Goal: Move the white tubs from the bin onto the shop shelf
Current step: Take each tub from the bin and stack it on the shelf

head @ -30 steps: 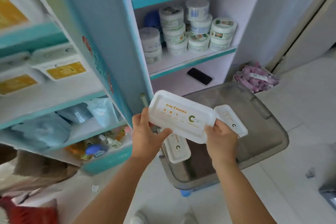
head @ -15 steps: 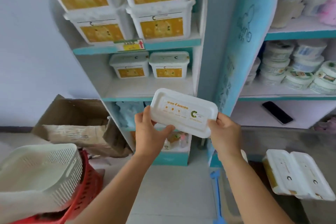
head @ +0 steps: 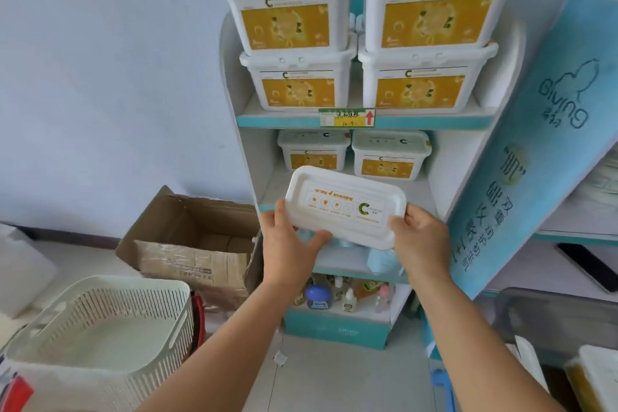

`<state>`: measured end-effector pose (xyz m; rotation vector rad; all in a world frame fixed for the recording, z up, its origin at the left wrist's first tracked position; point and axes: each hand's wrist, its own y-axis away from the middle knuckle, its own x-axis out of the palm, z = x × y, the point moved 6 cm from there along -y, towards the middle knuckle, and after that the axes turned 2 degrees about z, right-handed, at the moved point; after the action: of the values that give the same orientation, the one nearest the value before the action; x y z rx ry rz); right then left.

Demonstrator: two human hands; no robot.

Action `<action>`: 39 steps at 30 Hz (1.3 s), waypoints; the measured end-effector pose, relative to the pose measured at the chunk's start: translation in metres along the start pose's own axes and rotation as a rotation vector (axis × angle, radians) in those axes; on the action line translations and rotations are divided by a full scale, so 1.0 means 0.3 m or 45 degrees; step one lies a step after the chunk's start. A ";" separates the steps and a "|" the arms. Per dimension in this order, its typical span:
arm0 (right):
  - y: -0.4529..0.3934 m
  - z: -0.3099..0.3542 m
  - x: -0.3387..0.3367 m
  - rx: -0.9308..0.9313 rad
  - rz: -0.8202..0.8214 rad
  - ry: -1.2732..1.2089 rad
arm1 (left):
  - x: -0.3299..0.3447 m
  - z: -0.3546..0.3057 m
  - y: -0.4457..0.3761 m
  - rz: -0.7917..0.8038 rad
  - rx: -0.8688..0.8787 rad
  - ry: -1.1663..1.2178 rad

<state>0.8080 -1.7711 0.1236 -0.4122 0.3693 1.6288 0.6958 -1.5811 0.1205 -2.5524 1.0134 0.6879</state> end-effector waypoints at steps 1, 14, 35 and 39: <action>-0.020 0.012 0.019 -0.009 0.003 0.004 | -0.002 0.005 -0.021 -0.007 0.000 0.004; -0.368 0.086 0.276 -0.076 0.100 0.021 | 0.067 0.077 -0.384 -0.075 -0.103 -0.119; -0.320 0.066 0.431 -0.277 0.501 0.457 | 0.136 0.125 -0.408 0.223 -0.056 -0.637; -0.170 0.005 0.386 -0.407 0.623 0.831 | 0.185 0.108 -0.254 0.451 0.187 -0.875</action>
<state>0.8490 -1.6639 0.0703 -1.1796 0.7428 2.0091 0.7745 -1.5439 0.0716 -1.7939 1.1930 1.3948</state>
